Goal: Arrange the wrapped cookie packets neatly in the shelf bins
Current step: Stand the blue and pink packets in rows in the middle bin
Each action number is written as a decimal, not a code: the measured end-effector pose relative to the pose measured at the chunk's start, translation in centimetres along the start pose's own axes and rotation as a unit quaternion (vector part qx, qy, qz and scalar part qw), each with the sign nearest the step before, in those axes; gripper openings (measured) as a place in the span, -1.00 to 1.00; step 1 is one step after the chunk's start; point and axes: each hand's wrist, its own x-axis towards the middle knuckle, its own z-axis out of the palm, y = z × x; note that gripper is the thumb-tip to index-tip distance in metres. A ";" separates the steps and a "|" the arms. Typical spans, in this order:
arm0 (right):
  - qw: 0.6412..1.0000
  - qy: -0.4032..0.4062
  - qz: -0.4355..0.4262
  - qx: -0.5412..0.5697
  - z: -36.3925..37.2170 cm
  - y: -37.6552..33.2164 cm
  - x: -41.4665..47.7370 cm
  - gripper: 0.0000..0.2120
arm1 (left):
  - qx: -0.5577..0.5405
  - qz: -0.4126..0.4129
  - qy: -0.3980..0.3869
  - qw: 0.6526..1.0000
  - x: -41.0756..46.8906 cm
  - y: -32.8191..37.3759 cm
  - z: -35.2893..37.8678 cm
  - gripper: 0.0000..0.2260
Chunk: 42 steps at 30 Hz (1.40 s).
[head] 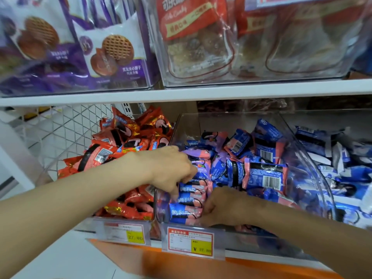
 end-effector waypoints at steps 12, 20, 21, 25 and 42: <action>0.986 -0.108 0.055 0.114 -1.0 0.3 0.0 -0.73 | -0.157 -0.064 0.374 0.912 -1.8 -0.2 3.9 -0.82; 0.971 -0.135 0.073 0.182 -0.6 -0.3 0.3 -0.86 | -0.249 -0.097 0.404 0.875 -1.4 0.3 5.2 -0.77; 0.972 -0.137 0.069 0.175 -0.9 -0.3 0.0 -0.88 | -0.248 -0.097 0.404 0.875 -1.4 0.3 5.2 -0.77; 0.994 0.001 0.005 0.114 -2.6 -0.5 -0.9 -0.89 | -0.228 -0.085 0.391 0.888 -1.5 -0.1 5.2 -0.80; 0.939 0.280 -0.094 -0.176 -4.8 1.6 -2.0 -0.80 | -0.163 -0.168 0.324 0.917 0.6 -1.1 2.0 -0.61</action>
